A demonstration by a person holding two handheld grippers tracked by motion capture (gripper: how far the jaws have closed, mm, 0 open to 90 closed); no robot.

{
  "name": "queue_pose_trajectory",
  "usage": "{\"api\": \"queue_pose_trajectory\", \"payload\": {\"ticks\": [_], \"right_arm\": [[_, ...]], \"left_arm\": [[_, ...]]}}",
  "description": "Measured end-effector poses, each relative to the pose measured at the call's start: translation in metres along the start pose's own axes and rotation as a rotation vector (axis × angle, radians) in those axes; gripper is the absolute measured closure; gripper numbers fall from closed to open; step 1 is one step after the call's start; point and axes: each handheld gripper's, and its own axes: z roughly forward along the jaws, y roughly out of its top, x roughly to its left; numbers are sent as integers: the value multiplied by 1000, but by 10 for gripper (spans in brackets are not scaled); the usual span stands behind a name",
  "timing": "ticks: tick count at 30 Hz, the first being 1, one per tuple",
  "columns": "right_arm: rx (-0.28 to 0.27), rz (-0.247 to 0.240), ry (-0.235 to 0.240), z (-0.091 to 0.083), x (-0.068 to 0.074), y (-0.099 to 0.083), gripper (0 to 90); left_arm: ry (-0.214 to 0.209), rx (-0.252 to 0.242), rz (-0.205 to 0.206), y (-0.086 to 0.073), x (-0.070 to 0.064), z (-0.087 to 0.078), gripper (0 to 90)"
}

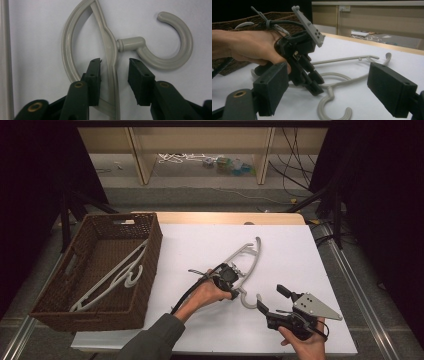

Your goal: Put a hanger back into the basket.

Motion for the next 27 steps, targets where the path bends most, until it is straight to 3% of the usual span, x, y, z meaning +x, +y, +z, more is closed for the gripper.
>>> {"api": "queue_pose_trajectory", "payload": {"ticks": [6,13,15,19,21,22,25,27], "right_arm": [[-4,4,-1,0,0,0,181],[-4,8,2,0,0,0,183],[5,6,2,-1,-1,0,183],[-2,4,-2,0,-1,0,183],[13,4,-3,-1,-1,0,183],[-14,13,8,1,-1,-1,183],[16,6,-6,-2,-1,1,183],[-9,2,-6,0,-1,0,184]], "left_arm": [[19,30,7,3,-1,-1,798],[10,35,-3,4,1,-2,803],[-50,16,-44,2,7,-3,808],[-65,-43,-96,-1,13,-11,821],[-73,-58,-96,0,16,-18,824],[-74,-66,-96,0,19,-21,825],[-94,-96,-122,-1,26,-32,827],[-103,-115,-139,-2,31,-37,828]]}}
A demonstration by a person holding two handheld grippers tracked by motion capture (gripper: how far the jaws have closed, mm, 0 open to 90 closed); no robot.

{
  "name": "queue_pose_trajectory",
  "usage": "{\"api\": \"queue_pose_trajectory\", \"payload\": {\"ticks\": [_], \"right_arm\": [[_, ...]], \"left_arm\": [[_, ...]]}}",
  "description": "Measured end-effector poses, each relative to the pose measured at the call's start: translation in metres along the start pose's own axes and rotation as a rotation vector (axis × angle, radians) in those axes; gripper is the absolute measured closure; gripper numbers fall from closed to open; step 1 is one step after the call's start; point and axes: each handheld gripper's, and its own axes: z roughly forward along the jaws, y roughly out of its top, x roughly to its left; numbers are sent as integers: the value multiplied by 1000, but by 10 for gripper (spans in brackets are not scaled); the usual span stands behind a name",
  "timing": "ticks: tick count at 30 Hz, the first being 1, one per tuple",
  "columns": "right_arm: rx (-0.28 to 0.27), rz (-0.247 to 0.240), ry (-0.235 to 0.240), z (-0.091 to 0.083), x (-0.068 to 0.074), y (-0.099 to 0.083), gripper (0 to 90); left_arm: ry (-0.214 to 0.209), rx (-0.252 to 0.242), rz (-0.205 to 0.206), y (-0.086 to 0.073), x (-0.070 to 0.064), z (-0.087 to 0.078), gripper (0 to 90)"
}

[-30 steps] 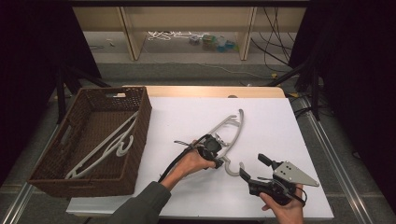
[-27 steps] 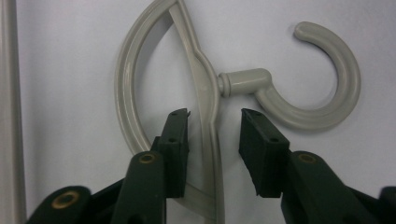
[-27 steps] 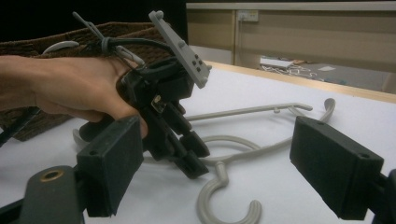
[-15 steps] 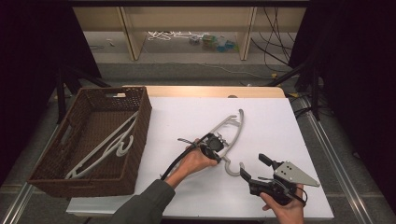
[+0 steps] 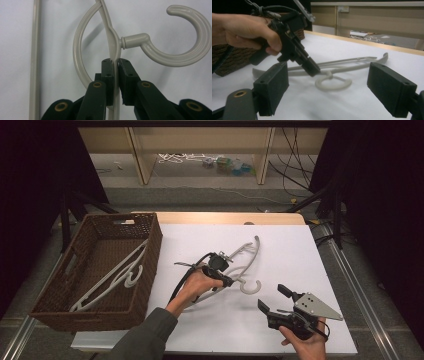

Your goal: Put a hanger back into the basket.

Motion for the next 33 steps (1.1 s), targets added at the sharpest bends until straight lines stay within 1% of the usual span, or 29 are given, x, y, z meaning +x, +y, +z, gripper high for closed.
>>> {"api": "queue_pose_trajectory", "payload": {"ticks": [1,2,3,4,5,6,7,9,10,11,12,13,14,15,16,17,18,19,20,21,22,23,25,26,27,28,29,32,33], "right_arm": [[12,11,6,0,0,0,183],[4,8,2,0,0,0,183],[6,4,-3,0,0,0,183],[-1,3,1,0,0,0,183],[9,2,1,0,0,0,183],[1,15,13,1,0,0,183],[11,13,6,0,0,0,183],[-5,4,-2,1,0,0,183],[0,10,15,1,0,0,183],[-9,14,13,2,0,-1,183],[-3,20,10,1,0,-1,183],[-7,17,8,1,0,0,183],[6,8,7,0,0,0,183],[-6,14,12,2,0,-1,183],[-5,13,13,2,0,-1,182],[17,9,1,0,0,-1,182],[-9,18,13,2,1,-1,182],[6,8,6,1,1,0,183],[-7,11,12,2,1,-1,182],[5,9,9,1,1,-1,182],[6,7,4,1,0,-1,182],[-8,18,11,2,1,-1,182],[0,11,12,1,0,0,182],[-7,12,13,2,1,-1,182],[6,8,6,1,0,-1,182],[7,18,10,1,1,-1,182],[-8,15,11,2,1,-1,182],[-3,20,11,2,1,-1,183],[-10,19,9,2,0,-1,182]], "left_arm": [[-3,-11,-8,0,2,-3,828],[-6,-27,-25,1,2,-5,828],[-13,-34,-29,1,4,-7,828],[-15,-55,-45,2,4,-9,828],[-21,-60,-50,3,6,-13,828],[-22,-74,-62,3,7,-15,828],[-30,-98,-90,4,7,-17,828],[-39,-118,-98,4,9,-21,828],[-42,-133,-109,5,11,-23,828],[-43,-148,-126,6,12,-25,828],[-49,-162,-140,6,14,-28,828],[-56,-171,-150,6,15,-30,828],[-60,-175,-153,7,16,-32,828],[-59,-180,-158,7,16,-34,828],[-75,-194,-172,8,17,-35,828],[-73,-209,-178,8,19,-38,828],[-81,-218,-183,8,20,-41,828],[-96,-231,-197,8,22,-43,828],[-101,-240,-209,8,23,-45,828],[-103,-241,-210,8,24,-47,828],[-106,-243,-220,8,26,-48,828],[-106,-254,-229,7,27,-50,828],[-107,-264,-237,7,29,-55,828],[-109,-270,-244,7,30,-57,829],[-117,-276,-243,7,31,-59,828],[-116,-287,-252,6,32,-61,828],[-122,-292,-253,6,33,-64,828],[-123,-312,-268,5,36,-71,829],[-119,-323,-274,5,36,-74,828]]}}
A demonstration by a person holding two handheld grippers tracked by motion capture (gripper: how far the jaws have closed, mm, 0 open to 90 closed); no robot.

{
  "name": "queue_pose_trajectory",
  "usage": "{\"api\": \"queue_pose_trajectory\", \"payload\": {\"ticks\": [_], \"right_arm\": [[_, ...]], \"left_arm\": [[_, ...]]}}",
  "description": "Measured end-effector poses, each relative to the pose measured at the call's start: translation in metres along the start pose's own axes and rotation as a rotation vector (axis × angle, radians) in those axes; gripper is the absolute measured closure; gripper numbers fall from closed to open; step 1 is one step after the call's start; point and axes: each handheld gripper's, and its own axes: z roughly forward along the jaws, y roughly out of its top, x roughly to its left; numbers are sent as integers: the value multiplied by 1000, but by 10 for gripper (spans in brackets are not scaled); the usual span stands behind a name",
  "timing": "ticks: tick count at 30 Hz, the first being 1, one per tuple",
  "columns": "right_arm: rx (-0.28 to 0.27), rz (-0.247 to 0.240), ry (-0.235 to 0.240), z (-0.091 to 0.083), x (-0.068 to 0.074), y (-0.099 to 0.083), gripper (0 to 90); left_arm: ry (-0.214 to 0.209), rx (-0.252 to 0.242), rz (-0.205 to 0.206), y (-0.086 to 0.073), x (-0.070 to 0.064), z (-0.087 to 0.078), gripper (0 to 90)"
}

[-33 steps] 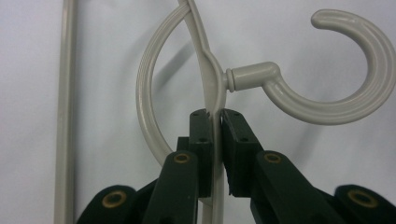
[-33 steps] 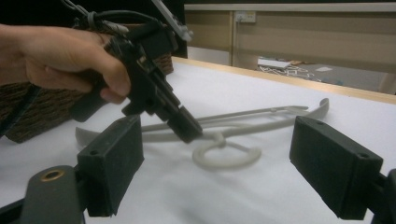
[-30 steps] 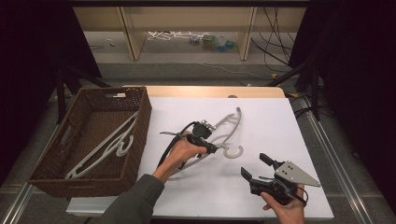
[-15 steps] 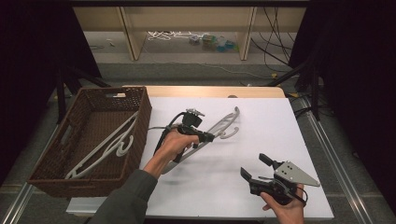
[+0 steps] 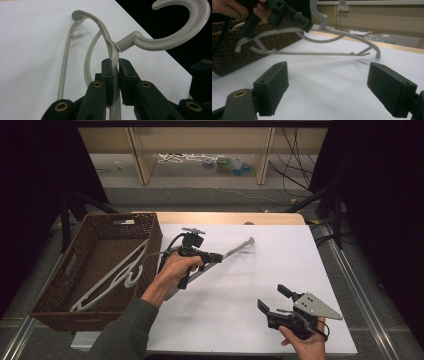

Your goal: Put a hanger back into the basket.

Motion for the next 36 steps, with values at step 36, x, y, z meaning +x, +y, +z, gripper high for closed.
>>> {"api": "queue_pose_trajectory", "payload": {"ticks": [36], "right_arm": [[21,-3,-3,0,-1,0,184]], "left_arm": [[43,-233,84,36,-32,-155,828]]}}
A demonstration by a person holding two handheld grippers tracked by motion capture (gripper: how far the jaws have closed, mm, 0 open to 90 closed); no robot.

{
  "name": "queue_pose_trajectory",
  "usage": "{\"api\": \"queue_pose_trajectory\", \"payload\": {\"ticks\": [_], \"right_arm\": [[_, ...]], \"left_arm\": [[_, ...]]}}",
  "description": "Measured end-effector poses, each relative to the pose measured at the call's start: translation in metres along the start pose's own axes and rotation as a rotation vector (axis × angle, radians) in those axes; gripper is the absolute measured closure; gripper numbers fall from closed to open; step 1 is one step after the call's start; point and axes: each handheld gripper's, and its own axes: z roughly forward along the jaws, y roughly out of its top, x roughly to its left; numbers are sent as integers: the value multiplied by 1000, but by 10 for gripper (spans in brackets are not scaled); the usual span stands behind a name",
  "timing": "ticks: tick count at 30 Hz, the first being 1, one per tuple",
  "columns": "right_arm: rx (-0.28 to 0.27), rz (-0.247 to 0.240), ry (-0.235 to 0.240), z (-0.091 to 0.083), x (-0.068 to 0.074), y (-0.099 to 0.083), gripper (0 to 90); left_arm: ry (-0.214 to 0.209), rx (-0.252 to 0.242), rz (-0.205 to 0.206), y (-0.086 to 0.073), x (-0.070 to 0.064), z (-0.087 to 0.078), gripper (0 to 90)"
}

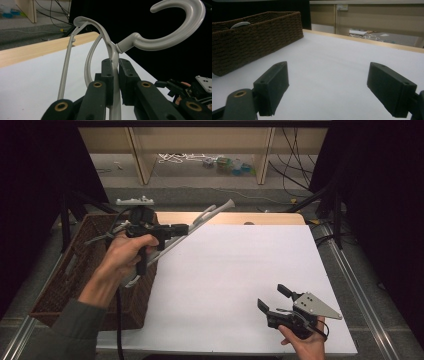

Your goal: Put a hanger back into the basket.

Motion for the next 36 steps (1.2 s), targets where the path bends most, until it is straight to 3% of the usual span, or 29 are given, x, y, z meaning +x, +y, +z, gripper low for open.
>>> {"api": "queue_pose_trajectory", "payload": {"ticks": [9,21,26,36], "right_arm": [[-15,5,-1,2,1,-1,184],[19,-1,-11,1,1,-1,184],[5,2,-8,3,1,-1,184],[-5,6,-6,4,1,-2,184]], "left_arm": [[85,-24,-2,-1,17,-45,828],[171,-78,-55,-32,55,-107,828],[205,-91,-66,-47,66,-130,828],[261,-81,-66,-75,87,-158,828]]}}
